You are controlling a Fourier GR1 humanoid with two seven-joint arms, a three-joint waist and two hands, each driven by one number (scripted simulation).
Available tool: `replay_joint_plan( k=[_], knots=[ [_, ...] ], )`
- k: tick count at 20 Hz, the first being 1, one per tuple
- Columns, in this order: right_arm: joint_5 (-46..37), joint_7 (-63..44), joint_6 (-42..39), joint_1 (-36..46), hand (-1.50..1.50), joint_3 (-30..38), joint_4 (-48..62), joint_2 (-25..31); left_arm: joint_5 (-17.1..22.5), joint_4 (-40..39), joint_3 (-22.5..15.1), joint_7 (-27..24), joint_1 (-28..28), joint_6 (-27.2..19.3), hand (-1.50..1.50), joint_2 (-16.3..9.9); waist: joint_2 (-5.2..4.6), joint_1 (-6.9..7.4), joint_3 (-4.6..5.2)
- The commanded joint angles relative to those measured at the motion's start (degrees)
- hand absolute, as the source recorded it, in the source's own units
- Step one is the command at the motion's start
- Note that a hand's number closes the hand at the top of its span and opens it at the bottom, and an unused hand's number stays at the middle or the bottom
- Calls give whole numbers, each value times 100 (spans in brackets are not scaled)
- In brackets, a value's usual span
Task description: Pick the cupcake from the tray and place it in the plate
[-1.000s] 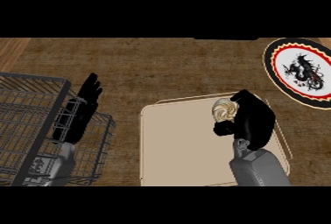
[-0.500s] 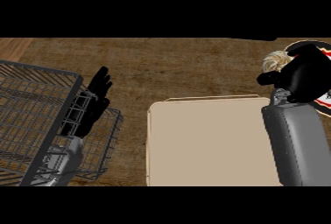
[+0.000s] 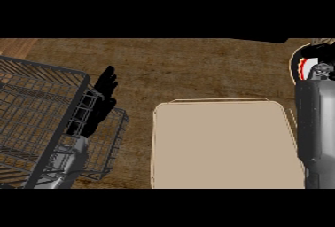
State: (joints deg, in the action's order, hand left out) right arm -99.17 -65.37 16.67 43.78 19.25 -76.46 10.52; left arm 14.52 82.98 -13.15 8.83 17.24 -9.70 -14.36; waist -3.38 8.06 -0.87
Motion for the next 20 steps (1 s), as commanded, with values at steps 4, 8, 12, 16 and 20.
replay_joint_plan(
  k=[4,8,12,16,20],
  knots=[
    [-984,-1096,1251,139,150,747,519,18,63,-488,-186,329,-634,24,0,127,-2,-99,72],
    [-1366,-1045,1535,79,150,1281,720,233,19,-367,-287,310,-799,-6,0,248,42,-165,65],
    [-1432,-865,2129,-124,150,1743,960,234,52,-462,-114,259,-911,35,0,154,53,-246,58],
    [-1422,-650,2613,-188,150,2212,1271,317,-61,-419,-137,172,-983,-3,0,186,78,-276,52],
    [-1285,-298,3146,-240,150,2635,1637,457,85,-414,70,270,-907,69,0,132,85,-318,49]
  ],
)
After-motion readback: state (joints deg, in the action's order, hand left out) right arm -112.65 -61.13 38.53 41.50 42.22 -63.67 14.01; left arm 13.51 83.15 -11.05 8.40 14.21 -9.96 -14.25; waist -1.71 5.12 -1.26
